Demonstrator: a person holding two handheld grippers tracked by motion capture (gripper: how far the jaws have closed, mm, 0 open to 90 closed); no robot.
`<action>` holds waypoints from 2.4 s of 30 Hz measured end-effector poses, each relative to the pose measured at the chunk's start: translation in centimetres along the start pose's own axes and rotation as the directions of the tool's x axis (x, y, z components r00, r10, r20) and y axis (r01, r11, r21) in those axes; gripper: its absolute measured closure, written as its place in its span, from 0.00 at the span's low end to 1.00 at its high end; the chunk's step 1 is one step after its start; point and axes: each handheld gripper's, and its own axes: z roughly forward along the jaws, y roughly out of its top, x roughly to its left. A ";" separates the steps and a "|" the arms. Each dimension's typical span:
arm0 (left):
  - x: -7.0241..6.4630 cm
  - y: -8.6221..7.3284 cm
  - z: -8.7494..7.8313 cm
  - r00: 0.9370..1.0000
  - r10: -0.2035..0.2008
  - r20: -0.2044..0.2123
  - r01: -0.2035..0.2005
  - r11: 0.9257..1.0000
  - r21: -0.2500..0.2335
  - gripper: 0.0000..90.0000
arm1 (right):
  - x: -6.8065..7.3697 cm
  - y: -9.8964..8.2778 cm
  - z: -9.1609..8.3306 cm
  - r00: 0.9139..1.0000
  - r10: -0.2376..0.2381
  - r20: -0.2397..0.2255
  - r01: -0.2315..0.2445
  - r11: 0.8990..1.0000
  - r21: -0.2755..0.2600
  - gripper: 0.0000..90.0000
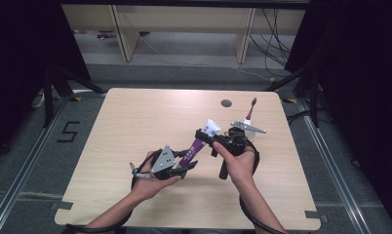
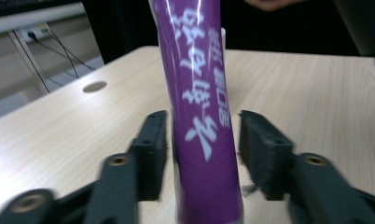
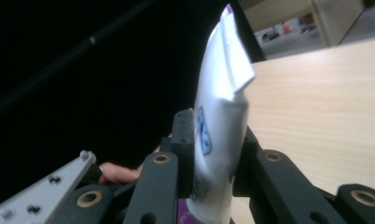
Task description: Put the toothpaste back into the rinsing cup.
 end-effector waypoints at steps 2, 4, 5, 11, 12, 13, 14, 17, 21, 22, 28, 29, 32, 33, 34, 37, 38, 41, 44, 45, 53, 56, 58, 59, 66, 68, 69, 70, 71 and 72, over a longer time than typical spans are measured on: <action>0.0 0.0 -0.2 1.000 0.012 0.004 -0.012 1.000 0.012 0.50 | 0.3 0.4 -0.3 0.998 -0.061 0.019 0.061 0.998 0.000 0.86; 0.1 0.1 -0.6 1.000 0.019 0.012 -0.019 0.999 0.039 0.46 | 0.6 0.8 -0.6 0.993 -0.108 0.047 0.108 0.994 0.005 0.86; 0.1 0.2 -0.9 0.999 0.033 0.011 -0.033 0.998 0.050 0.46 | 0.8 1.0 -0.9 0.990 -0.127 0.065 0.127 0.992 0.011 0.86; 0.9 0.2 -2.5 0.999 0.041 -0.019 -0.040 0.997 0.061 0.44 | 0.8 1.7 -2.0 0.957 -0.252 0.142 0.251 0.968 0.024 0.86; 1.2 0.1 -3.0 0.999 0.032 -0.032 -0.030 0.998 0.063 0.44 | 0.9 1.8 -2.2 0.958 -0.248 0.145 0.247 0.969 0.030 0.86; 1.3 0.1 -3.2 0.999 0.033 -0.039 -0.031 0.998 0.063 0.43 | 0.9 1.9 -2.6 0.953 -0.259 0.158 0.257 0.966 0.037 0.86; 1.6 -0.1 -3.6 0.999 0.025 -0.047 -0.022 0.998 0.057 0.43 | 0.8 2.0 -2.6 0.950 -0.270 0.158 0.269 0.963 0.027 0.86; 2.2 -0.4 -4.5 0.998 -0.025 -0.055 0.027 0.999 0.042 0.42 | 0.8 2.4 -3.3 0.936 -0.294 0.195 0.293 0.955 0.035 0.86; 3.1 -1.1 -5.7 0.993 -0.077 -0.085 0.078 0.997 0.009 0.41 | 0.7 2.7 -4.1 0.923 -0.311 0.228 0.306 0.950 0.058 0.86; 3.2 -1.3 -6.1 0.991 -0.088 -0.098 0.090 0.996 0.012 0.41 | 0.6 2.7 -4.1 0.922 -0.308 0.235 0.303 0.951 0.055 0.86; 3.6 -2.3 -6.9 0.985 -0.115 -0.126 0.116 0.993 0.000 0.41 | 0.4 2.9 -5.0 0.895 -0.353 0.274 0.350 0.935 0.062 0.86; 3.6 -2.5 -7.0 0.984 -0.118 -0.131 0.119 0.993 -0.003 0.41 | 0.4 3.0 -5.1 0.890 -0.360 0.281 0.353 0.933 0.077 0.86; 3.8 -3.0 -7.2 0.980 -0.128 -0.150 0.126 0.992 -0.022 0.41 | 0.5 3.1 -5.4 0.887 -0.357 0.293 0.350 0.933 0.077 0.86; 3.8 -3.2 -7.3 0.979 -0.130 -0.155 0.127 0.992 -0.026 0.41 | 0.4 3.2 -5.6 0.880 -0.373 0.294 0.367 0.927 0.079 0.86; 3.8 -3.3 -7.3 0.978 -0.134 -0.159 0.130 0.991 -0.032 0.41 | 0.3 3.3 -5.7 0.874 -0.382 0.302 0.376 0.923 0.078 0.86; 4.0 -3.8 -7.4 0.975 -0.139 -0.171 0.131 0.989 -0.062 0.40 | 0.4 3.5 -6.1 0.870 -0.382 0.313 0.376 0.923 0.080 0.86; 4.0 -3.9 -7.6 0.973 -0.141 -0.181 0.133 0.990 -0.056 0.41 | 0.4 3.5 -6.1 0.876 -0.371 0.309 0.367 0.927 0.076 0.86; 4.1 -4.3 -7.6 0.970 -0.156 -0.188 0.142 0.986 -0.085 0.40 | 0.5 3.6 -6.5 0.871 -0.366 0.327 0.361 0.929 0.079 0.86; 4.3 -4.7 -7.7 0.966 -0.157 -0.206 0.143 0.986 -0.083 0.40 | 0.3 3.8 -6.8 0.870 -0.369 0.329 0.363 0.928 0.082 0.86; 4.3 -4.8 -7.7 0.964 -0.162 -0.209 0.147 0.985 -0.086 0.41 | 0.3 3.9 -6.9 0.866 -0.371 0.334 0.367 0.927 0.077 0.86; 4.5 -5.9 -7.5 0.957 -0.168 -0.237 0.148 0.984 -0.103 0.40 | 0.2 4.4 -7.7 0.859 -0.371 0.352 0.365 0.927 0.085 0.86; 4.6 -6.1 -7.5 0.954 -0.168 -0.247 0.149 0.984 -0.094 0.40 | 0.2 4.6 -8.0 0.857 -0.369 0.359 0.364 0.928 0.084 0.86; 4.6 -6.2 -7.5 0.953 -0.171 -0.249 0.151 0.984 -0.099 0.41 | 0.2 4.8 -8.2 0.848 -0.381 0.368 0.377 0.922 0.085 0.86; 4.7 -6.3 -7.4 0.954 -0.173 -0.246 0.149 0.982 -0.114 0.41 | 0.3 4.9 -8.3 0.842 -0.383 0.380 0.380 0.921 0.087 0.86; 4.8 -6.6 -7.3 0.952 -0.174 -0.254 0.149 0.982 -0.115 0.41 | 0.2 5.5 -8.8 0.836 -0.379 0.397 0.375 0.922 0.093 0.86; 4.8 -6.7 -7.4 0.950 -0.174 -0.261 0.155 0.984 -0.094 0.41 | 0.2 5.6 -8.8 0.832 -0.381 0.403 0.377 0.922 0.092 0.86; 4.7 -6.7 -7.4 0.949 -0.178 -0.260 0.158 0.983 -0.095 0.41 | 0.2 5.7 -8.9 0.828 -0.387 0.405 0.379 0.920 0.103 0.86; 4.7 -6.7 -7.4 0.949 -0.176 -0.260 0.156 0.983 -0.096 0.41 | 0.1 5.7 -8.9 0.828 -0.388 0.404 0.380 0.919 0.102 0.86; 4.7 -6.7 -7.4 0.950 -0.176 -0.260 0.156 0.983 -0.096 0.41 | 0.1 5.8 -8.9 0.823 -0.392 0.411 0.384 0.917 0.106 0.86; 4.7 -6.7 -7.3 0.949 -0.177 -0.260 0.156 0.983 -0.096 0.41 | 0.1 5.9 -9.0 0.826 -0.387 0.410 0.379 0.920 0.106 0.86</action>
